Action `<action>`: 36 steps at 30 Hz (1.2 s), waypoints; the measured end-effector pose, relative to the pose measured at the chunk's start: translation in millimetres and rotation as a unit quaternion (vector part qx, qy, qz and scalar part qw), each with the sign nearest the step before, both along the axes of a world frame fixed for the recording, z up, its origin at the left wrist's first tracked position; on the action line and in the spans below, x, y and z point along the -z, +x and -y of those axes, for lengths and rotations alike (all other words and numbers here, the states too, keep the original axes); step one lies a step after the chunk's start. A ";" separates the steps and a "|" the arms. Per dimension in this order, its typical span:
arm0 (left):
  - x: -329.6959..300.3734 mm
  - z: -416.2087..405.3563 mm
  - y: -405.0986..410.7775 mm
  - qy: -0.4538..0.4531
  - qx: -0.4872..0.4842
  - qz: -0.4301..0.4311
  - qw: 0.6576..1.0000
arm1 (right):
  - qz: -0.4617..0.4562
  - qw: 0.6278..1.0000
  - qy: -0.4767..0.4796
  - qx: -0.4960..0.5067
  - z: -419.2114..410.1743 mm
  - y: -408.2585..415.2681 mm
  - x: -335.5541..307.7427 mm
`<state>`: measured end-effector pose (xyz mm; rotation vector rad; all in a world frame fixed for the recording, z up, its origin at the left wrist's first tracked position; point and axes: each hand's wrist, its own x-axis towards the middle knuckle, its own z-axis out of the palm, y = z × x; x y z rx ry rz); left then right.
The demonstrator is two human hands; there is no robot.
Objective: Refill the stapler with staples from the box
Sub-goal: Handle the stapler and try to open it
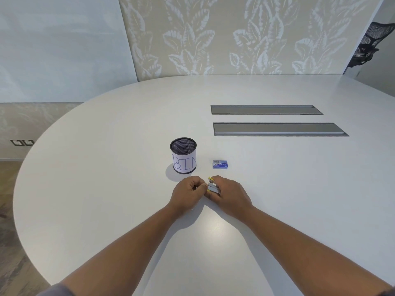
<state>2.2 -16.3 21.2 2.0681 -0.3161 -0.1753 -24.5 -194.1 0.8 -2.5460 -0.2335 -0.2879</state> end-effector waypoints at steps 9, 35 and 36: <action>-0.7 0.1 -0.8 -0.006 0.001 -0.001 1.000 | -0.015 1.000 -0.011 -0.007 -1.0 -1.0 -1.7; 5.6 -0.5 1.7 -0.047 -0.012 -0.003 0.999 | 0.010 0.997 0.066 0.029 0.3 -3.9 -1.3; 6.4 -0.6 1.9 -0.051 -0.014 -0.001 0.999 | 0.018 0.997 0.070 0.025 0.1 -4.8 -1.2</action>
